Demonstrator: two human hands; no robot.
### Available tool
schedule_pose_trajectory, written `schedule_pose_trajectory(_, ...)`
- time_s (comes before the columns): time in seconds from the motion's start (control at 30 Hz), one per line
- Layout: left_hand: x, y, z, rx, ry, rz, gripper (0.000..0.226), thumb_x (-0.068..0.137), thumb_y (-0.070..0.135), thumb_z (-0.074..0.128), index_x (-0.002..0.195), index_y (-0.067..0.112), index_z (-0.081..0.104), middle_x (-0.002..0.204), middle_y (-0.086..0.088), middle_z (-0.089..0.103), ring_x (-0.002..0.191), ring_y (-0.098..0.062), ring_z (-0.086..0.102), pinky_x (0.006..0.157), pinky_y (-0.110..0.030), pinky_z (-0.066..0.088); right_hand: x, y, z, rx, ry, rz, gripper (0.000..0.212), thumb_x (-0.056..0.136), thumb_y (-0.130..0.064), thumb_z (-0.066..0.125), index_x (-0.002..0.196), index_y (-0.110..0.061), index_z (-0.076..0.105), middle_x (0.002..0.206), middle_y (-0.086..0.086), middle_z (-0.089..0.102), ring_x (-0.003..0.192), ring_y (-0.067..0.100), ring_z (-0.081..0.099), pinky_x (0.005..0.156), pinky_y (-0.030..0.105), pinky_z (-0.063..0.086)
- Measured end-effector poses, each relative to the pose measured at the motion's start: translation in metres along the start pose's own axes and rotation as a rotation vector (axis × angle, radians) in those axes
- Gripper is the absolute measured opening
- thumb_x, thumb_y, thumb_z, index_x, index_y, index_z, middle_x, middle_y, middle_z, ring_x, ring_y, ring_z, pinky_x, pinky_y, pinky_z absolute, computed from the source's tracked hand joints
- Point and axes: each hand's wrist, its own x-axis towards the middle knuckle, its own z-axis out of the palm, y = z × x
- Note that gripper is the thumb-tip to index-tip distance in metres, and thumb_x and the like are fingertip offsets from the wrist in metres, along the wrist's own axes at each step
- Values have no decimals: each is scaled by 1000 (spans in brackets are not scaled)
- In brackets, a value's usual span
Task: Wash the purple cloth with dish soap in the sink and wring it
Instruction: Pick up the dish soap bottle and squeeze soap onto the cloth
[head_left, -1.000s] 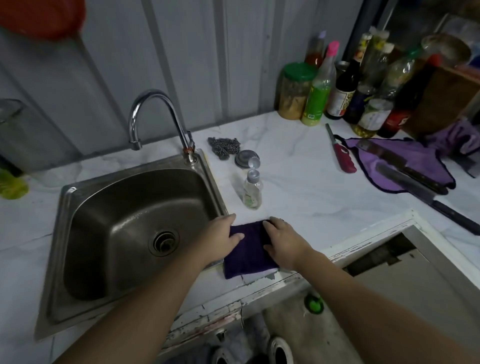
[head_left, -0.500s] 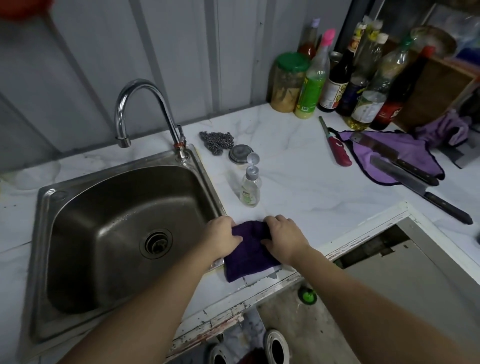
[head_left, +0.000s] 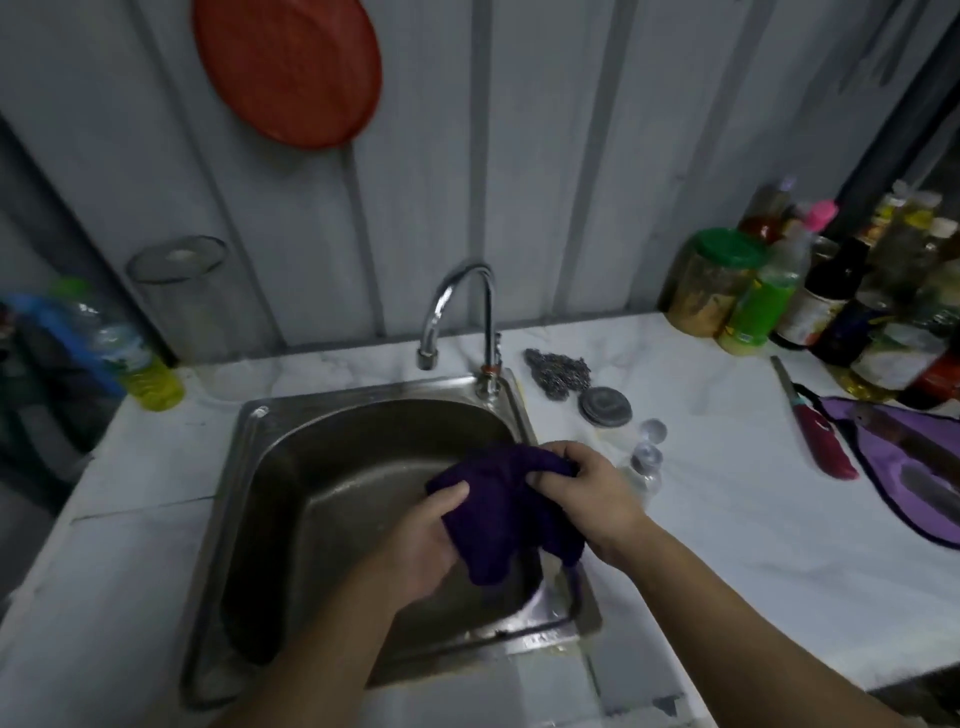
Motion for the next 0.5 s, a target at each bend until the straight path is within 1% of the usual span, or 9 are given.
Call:
schedule_pose_trajectory(0.07,1,12,-1,-131,-5,62,42,96,21,54,132,3,66,131,-22,69,117,-34,69,91,-42,60,17,-13,19,85,-41,41,16,86,-7,75,101,-11,71,99,22,76,94,41,73,87,55,60)
schedule_pose_trajectory(0.1,3,18,-1,-158,20,92,43,96,20,54,134,2,63,131,-23,69,117,-35,69,93,-43,58,25,-19,28,112,-80,52,13,87,-6,75,99,-10,71,96,21,77,90,38,74,83,51,62)
schedule_pose_trajectory(0.17,10,28,0,-181,94,113,39,97,19,55,131,3,63,127,-23,71,113,-35,71,91,-45,57,41,-26,43,115,-141,59,9,88,-5,74,95,-10,71,84,14,79,75,27,76,68,38,62)
schedule_pose_trajectory(0.23,17,36,-2,-176,150,96,32,101,19,54,126,4,67,122,-21,74,107,-34,74,88,-45,57,59,-33,52,72,-144,65,10,87,-7,75,95,-9,70,78,9,79,68,21,75,61,32,61)
schedule_pose_trajectory(0.33,25,44,-6,-178,225,67,27,102,18,55,122,5,68,114,-20,78,102,-34,75,89,-48,56,87,-42,55,34,-163,104,13,88,-20,73,94,-9,72,82,11,79,74,27,74,75,42,61)
schedule_pose_trajectory(0.37,28,48,-7,-184,248,61,25,102,17,56,121,5,67,111,-20,78,99,-35,76,88,-48,57,97,-44,54,13,-149,120,17,90,-27,69,94,-11,72,84,11,78,76,28,74,76,42,60)
schedule_pose_trajectory(0.4,30,50,-7,-191,265,59,24,101,16,57,120,5,67,108,-20,79,97,-35,77,86,-48,58,107,-46,53,-13,-114,127,19,92,-30,64,93,-13,71,85,10,77,76,27,72,73,39,57)
schedule_pose_trajectory(0.47,36,56,-8,-211,291,62,22,101,13,59,120,6,66,104,-20,80,93,-36,77,84,-49,59,130,-46,50,-59,-14,98,17,96,-27,57,87,-17,67,82,6,70,70,22,63,64,31,48)
schedule_pose_trajectory(0.5,38,57,-9,-214,300,67,23,100,12,59,121,6,66,104,-20,80,92,-36,77,84,-51,60,141,-45,49,-78,27,78,17,96,-22,55,86,-17,67,79,5,65,67,21,58,62,31,44)
